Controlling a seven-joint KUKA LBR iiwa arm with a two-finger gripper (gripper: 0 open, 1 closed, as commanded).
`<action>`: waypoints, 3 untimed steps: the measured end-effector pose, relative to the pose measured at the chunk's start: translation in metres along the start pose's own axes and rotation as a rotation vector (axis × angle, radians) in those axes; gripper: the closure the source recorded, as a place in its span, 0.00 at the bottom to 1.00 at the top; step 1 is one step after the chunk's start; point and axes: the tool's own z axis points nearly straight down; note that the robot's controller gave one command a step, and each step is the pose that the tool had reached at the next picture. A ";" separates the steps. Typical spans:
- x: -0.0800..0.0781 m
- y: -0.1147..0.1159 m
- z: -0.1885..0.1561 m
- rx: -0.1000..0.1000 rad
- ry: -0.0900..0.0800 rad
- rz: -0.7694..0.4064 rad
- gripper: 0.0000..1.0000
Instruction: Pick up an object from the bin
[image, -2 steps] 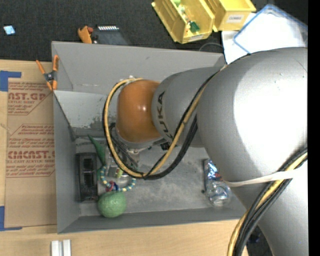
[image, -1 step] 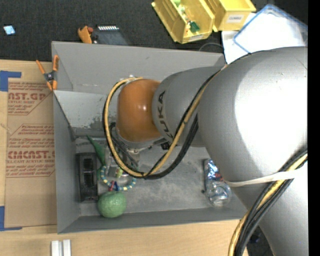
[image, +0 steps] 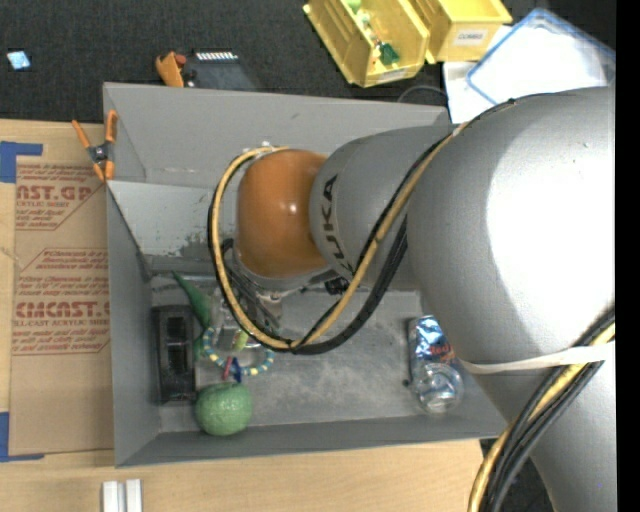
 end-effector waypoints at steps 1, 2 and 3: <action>0.001 0.000 -0.031 0.002 0.008 -0.001 1.00; -0.002 0.001 -0.065 -0.001 0.002 -0.001 1.00; -0.003 0.002 -0.083 -0.002 0.000 -0.002 1.00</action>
Offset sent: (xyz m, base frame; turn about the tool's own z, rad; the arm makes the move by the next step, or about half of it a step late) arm -0.0022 -0.0005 0.0872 -0.0006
